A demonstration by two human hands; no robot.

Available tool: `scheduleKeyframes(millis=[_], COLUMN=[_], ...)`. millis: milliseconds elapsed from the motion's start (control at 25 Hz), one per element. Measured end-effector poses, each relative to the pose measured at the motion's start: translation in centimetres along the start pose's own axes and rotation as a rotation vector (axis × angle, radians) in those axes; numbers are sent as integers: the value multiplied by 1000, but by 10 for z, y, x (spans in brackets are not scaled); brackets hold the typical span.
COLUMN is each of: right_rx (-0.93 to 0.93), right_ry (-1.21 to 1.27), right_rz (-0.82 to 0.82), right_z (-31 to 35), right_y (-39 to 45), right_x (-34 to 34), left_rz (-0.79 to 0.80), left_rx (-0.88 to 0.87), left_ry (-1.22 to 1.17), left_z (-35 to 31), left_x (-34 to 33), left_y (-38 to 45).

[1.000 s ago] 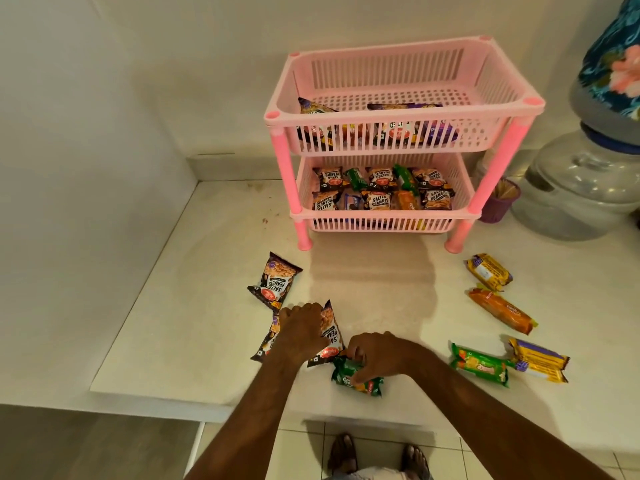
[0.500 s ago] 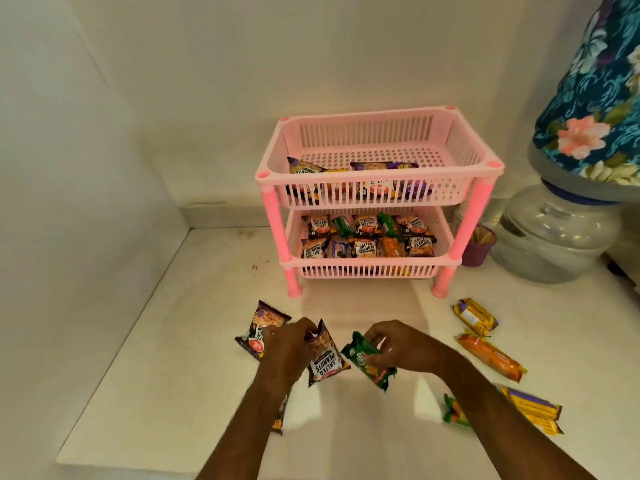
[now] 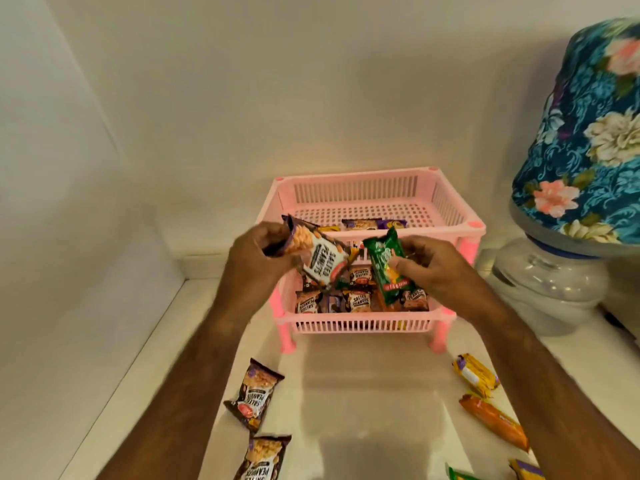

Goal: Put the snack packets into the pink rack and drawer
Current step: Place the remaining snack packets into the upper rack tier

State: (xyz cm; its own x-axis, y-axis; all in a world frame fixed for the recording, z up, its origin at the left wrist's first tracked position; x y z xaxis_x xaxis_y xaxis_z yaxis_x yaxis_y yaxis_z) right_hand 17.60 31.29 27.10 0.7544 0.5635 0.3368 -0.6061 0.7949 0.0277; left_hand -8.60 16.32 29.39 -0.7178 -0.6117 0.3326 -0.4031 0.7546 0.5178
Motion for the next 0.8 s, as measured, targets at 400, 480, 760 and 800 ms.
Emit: scheduleKeyframes(millis=[400, 480, 760, 800], right_rx=[-3, -31, -188, -211], right_ry=[-41, -136, -271, -276], right_rz=[-123, -142, -122, -112], right_z=[65, 66, 45, 42], right_y=[102, 123, 189, 197], right_x=[30, 30, 23, 20], left_rz=[135, 215, 559, 602], left_rx=[-138, -179, -125, -111], left_ry=[355, 527, 894, 923], left_z=[-7, 3, 57, 65], left_x=[-19, -32, -69, -73], left_y=[170, 190, 235, 238])
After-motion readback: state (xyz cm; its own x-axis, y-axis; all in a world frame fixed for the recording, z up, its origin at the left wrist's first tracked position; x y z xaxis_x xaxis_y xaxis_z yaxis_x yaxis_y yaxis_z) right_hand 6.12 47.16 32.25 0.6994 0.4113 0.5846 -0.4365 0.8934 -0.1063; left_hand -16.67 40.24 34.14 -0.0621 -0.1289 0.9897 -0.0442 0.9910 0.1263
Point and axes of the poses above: each hand's wrist, its own y-axis towards the middle knuckle, its own x-axis out of the back of the hand, z = x × y, the point moved 4 cm from there along y, towards the middle knuckle, and after that the axes turned 12 degrees about -x, right-handed, at the moved point
